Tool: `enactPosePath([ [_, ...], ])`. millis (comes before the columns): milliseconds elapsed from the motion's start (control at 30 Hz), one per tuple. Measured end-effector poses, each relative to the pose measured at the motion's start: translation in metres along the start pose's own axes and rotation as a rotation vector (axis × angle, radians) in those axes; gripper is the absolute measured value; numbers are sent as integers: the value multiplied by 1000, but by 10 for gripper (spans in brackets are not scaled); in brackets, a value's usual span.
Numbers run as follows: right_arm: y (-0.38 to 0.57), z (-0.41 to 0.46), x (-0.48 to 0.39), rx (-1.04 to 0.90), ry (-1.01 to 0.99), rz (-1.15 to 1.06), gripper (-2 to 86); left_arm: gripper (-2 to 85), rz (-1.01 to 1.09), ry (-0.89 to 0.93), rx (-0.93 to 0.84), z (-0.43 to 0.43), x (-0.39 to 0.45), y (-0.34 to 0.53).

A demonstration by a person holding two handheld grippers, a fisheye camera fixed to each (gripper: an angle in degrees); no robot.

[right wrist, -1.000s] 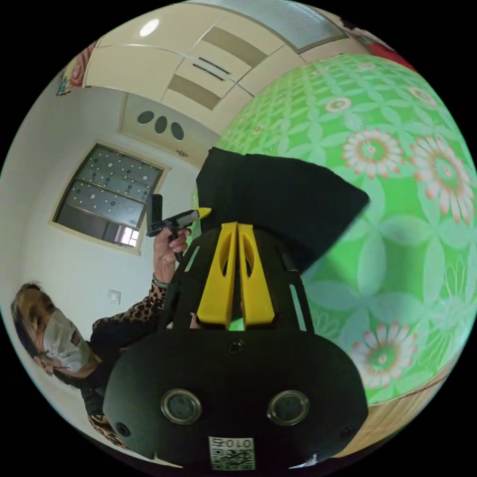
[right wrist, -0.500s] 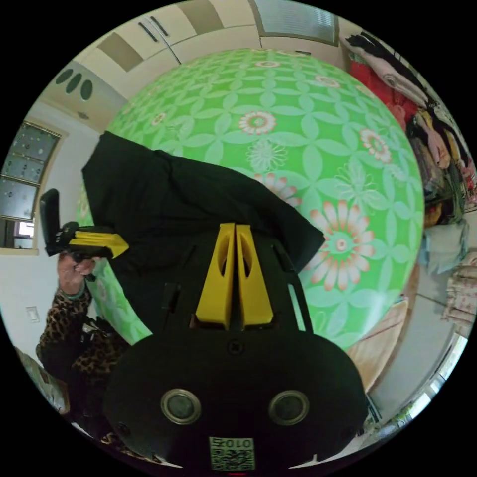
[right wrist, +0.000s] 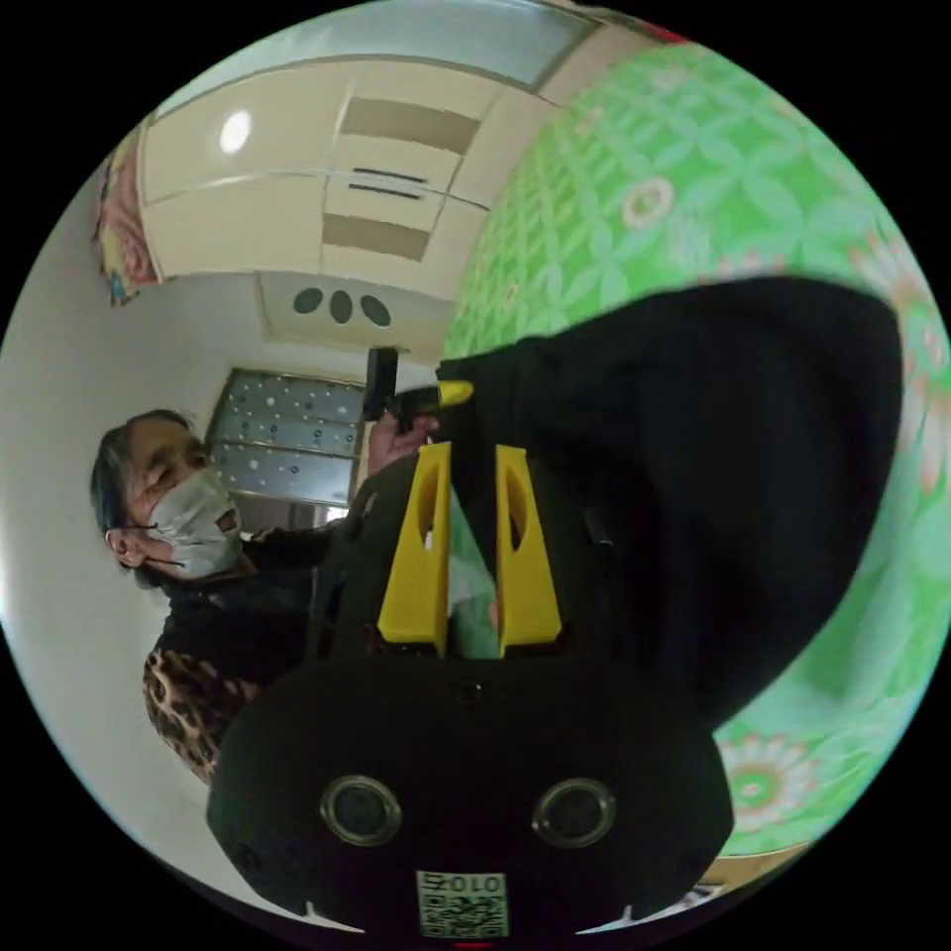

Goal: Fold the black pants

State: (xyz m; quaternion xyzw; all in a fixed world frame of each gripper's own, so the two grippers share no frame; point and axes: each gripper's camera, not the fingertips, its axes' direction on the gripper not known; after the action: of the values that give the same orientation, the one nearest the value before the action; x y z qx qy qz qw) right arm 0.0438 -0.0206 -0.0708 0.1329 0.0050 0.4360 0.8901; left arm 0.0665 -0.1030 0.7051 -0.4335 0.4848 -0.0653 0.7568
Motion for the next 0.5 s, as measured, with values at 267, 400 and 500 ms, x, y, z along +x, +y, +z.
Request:
enactPosePath([
  [267,84,48,47,199,-184,415,115,68,28,-157,-221,43,24,-89],
  [400,99,57,58,367,-223,473,117,60,49,-128,-267,63,26,-109],
  [500,103,64,64,443,-186,500,102,40,72,-132,-327,77,21,-118],
])
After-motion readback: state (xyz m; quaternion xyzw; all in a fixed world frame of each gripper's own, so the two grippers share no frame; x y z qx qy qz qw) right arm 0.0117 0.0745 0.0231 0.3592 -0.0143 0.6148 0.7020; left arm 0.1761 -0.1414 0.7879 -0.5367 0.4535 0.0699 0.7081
